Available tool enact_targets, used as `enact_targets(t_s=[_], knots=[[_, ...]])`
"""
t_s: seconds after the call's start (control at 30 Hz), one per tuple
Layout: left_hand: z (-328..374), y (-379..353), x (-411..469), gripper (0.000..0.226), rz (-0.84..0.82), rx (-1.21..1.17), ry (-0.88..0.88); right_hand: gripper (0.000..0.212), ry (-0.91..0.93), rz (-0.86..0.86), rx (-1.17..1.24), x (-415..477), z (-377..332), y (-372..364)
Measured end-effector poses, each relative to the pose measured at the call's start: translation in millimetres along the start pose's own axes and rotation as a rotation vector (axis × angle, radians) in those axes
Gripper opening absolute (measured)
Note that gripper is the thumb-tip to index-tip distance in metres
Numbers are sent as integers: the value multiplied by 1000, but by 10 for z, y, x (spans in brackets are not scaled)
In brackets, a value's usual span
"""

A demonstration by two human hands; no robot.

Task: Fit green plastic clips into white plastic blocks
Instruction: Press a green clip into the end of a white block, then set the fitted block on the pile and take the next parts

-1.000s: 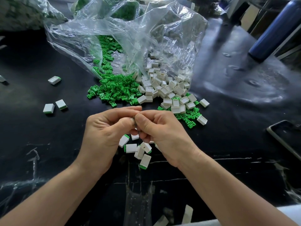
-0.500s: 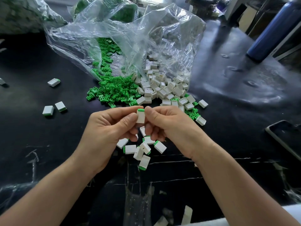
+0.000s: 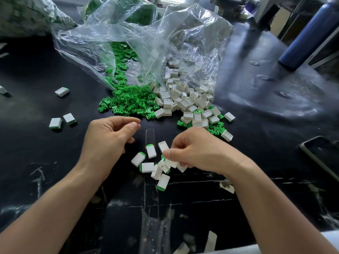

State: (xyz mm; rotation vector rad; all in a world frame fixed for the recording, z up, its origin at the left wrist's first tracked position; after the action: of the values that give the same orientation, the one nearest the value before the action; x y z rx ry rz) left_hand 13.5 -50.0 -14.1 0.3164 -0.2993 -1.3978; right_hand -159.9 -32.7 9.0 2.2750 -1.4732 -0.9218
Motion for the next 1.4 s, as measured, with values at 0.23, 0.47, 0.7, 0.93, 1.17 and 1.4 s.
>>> enact_targets(t_s=[0.23,0.47,0.7,0.93,1.17,1.4], knots=[[52,74,23,20,131,407,-191,29,39,67,-80,23,10,31],[-7,-50,41,42,-34,955,-242,23,125,348,-50,36,17,180],[74,-44,-49,20,19,930,-381,12,108,692,-155,53,179,493],[104,-1,-55,12,46,839,-357,24,8,593,-273,139,278,447],[70,3,16,22,19,798,-315,10,18,616,-288,156,269,410],[108,48,-8,12,14,720,-327,11,49,628,-271,116,232,416]])
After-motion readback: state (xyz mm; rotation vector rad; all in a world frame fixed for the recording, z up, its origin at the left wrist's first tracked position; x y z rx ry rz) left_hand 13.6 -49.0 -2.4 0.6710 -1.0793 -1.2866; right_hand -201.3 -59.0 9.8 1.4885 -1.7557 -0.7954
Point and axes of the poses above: each hand's wrist, its own x-axis towards the middle knuckle, its own y-axis out of the back of the hand, z = x × y, the point moved 4 cm from there along x, towards the middle knuckle, and after that the axes turned 11 degrees about x, right-handed, at the moved point
